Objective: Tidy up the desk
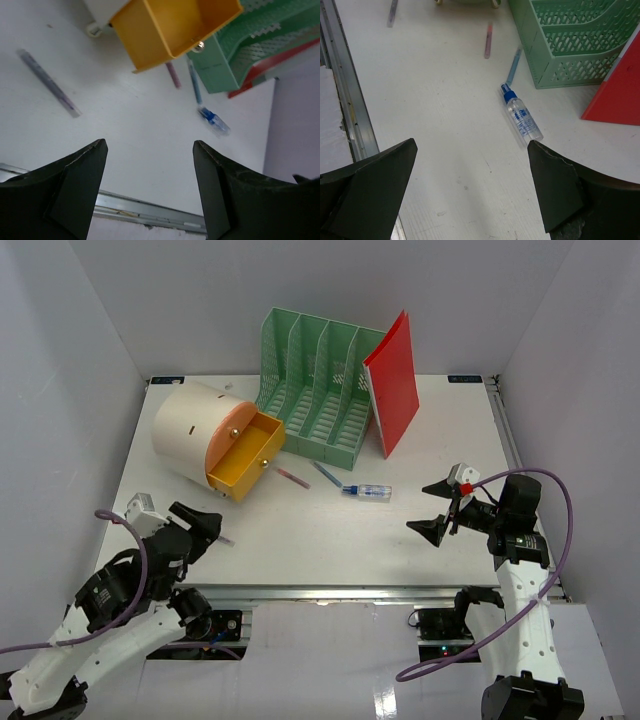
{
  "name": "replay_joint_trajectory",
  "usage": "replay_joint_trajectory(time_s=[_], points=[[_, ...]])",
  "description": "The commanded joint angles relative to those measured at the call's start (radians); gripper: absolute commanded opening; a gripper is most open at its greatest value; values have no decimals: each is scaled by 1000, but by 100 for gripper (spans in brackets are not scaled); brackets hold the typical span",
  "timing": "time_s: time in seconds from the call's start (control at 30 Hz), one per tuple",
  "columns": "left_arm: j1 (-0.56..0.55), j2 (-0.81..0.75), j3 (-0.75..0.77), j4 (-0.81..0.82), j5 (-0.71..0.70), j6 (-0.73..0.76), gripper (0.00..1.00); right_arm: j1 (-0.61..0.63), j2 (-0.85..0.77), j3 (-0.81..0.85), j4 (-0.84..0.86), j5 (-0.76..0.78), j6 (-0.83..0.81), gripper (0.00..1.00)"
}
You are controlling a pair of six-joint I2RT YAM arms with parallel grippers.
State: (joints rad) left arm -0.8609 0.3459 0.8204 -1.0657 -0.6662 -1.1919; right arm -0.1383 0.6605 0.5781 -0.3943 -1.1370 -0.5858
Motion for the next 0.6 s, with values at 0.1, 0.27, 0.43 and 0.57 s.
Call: replay_joint_trajectory(time_s=[0.1, 0.27, 0.43, 0.57], points=[[-37, 126, 10, -346, -300, -301, 78, -7, -9, 13, 10, -29, -6, 98], [-56, 167, -29, -339, -324, -329, 76, -7, -17, 11, 9, -26, -4, 98], [-60, 269, -46, -256, -320, -226, 77, -7, -17, 12, 8, -27, -3, 98], [-56, 374, -6, -208, -367, -139, 77, -7, -25, 11, 8, -20, -3, 98]])
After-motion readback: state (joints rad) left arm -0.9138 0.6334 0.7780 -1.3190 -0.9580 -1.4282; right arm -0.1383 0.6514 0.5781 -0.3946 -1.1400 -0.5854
